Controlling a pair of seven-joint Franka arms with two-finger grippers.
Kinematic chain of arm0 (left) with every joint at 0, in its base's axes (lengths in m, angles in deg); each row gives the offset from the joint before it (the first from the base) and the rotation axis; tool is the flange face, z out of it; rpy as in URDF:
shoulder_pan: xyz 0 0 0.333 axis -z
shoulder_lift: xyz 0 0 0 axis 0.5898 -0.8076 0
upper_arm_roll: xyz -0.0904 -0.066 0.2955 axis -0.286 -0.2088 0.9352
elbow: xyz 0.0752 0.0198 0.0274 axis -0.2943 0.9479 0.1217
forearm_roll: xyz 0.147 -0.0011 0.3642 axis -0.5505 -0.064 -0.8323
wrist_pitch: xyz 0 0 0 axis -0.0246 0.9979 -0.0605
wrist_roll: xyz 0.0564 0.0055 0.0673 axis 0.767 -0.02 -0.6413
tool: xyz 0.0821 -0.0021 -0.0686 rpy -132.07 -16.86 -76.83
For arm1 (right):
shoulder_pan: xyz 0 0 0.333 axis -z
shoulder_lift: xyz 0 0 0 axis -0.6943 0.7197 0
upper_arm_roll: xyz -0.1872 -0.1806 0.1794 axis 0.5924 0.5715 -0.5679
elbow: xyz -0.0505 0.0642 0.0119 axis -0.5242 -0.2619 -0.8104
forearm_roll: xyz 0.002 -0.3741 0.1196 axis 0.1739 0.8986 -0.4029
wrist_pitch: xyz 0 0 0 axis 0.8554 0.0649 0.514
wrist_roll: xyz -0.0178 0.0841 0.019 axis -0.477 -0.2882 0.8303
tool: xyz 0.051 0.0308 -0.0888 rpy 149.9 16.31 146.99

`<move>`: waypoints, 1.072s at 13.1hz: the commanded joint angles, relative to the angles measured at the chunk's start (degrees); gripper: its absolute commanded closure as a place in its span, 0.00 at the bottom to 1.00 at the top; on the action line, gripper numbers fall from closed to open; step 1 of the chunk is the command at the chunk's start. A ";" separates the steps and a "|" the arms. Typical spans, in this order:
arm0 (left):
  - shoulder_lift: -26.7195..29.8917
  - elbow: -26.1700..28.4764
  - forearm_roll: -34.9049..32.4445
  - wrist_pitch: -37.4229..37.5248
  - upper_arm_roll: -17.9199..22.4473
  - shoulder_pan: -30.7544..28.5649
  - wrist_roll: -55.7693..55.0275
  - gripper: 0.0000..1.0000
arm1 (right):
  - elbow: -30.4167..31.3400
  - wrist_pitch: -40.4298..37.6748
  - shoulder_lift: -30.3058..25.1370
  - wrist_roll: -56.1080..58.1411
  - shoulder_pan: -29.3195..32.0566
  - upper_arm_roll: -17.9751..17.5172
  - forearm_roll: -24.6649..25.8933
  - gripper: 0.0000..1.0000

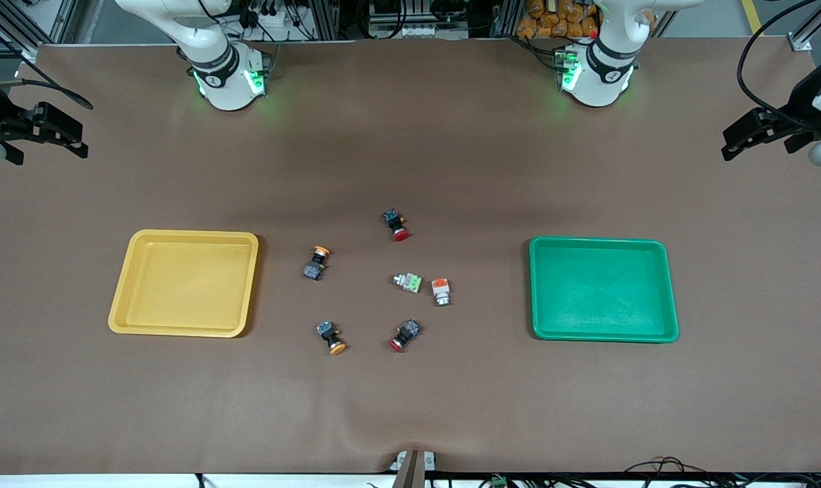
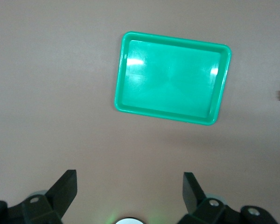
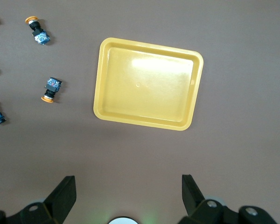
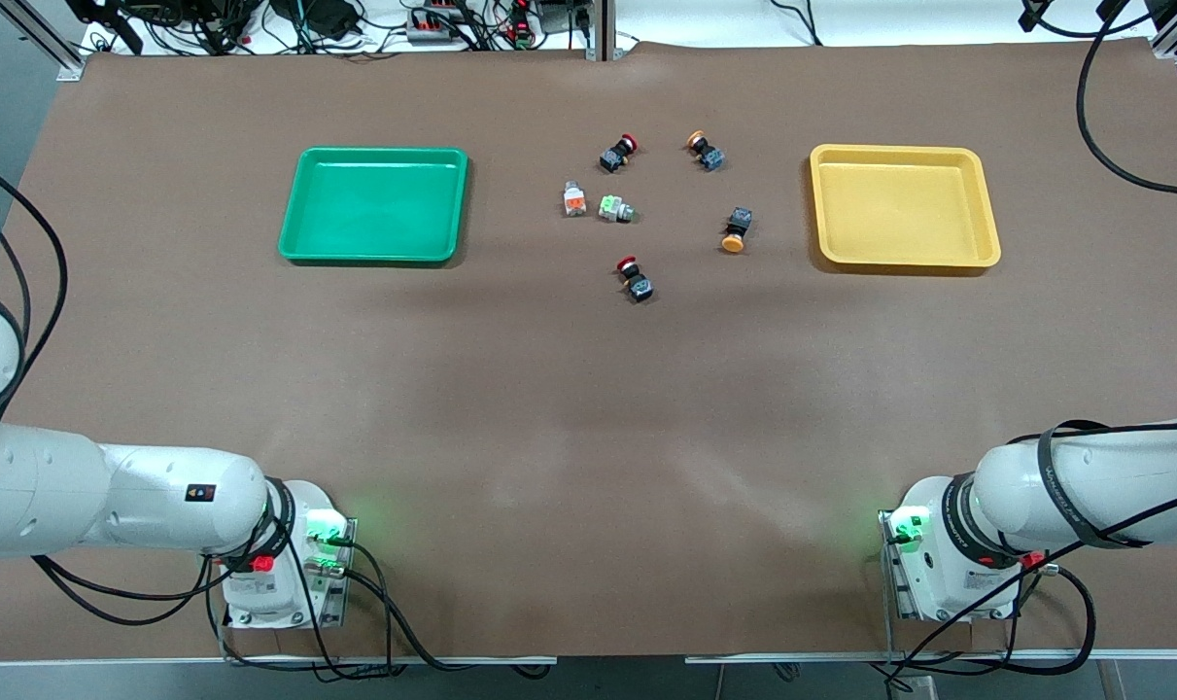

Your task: Place green and yellow buttons in trays

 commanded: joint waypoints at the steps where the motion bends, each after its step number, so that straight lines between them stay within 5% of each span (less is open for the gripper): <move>1: -1.03 -1.63 0.74 0.79 -0.30 -0.26 1.95 0.00 | 0.08 -0.25 -0.82 0.44 -0.17 -0.03 0.43 0.00; 14: -0.85 -2.42 0.92 3.17 -0.30 -0.44 1.96 0.00 | -0.01 -0.25 -0.73 0.36 0.01 0.06 0.43 0.00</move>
